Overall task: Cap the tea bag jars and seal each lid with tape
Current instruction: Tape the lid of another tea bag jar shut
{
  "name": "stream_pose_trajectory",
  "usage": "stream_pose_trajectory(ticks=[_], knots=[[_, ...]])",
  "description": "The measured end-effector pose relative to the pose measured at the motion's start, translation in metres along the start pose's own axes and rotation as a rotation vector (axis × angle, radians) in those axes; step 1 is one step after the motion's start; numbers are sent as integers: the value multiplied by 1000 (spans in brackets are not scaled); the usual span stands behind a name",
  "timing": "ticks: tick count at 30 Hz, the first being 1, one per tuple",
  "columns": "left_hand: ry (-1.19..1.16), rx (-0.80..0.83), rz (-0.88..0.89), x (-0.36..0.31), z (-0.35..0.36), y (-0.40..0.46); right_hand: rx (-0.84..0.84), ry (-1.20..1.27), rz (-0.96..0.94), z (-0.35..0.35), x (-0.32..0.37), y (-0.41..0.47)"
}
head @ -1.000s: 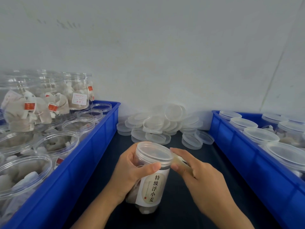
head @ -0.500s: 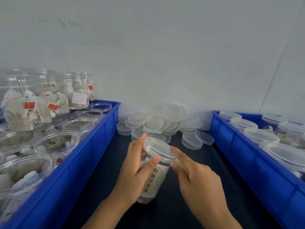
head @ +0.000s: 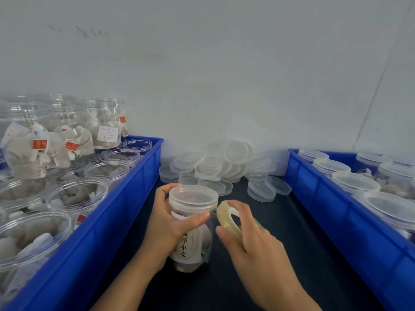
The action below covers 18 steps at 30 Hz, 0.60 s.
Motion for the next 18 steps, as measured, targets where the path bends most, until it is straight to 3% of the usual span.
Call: stream_pose_trajectory(ticks=[18], knots=[[-148,281,-158,10,6,1,-41,-142,-35,-17,-8,4]])
Point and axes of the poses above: each hand's wrist, its own y-axis towards the middle knuckle, its own z-axis out of the palm, x = y × z, the point moved 5 cm from there along y, towards the middle knuckle, and after that the axes turned 13 degrees about -y, right-handed, at the moved point
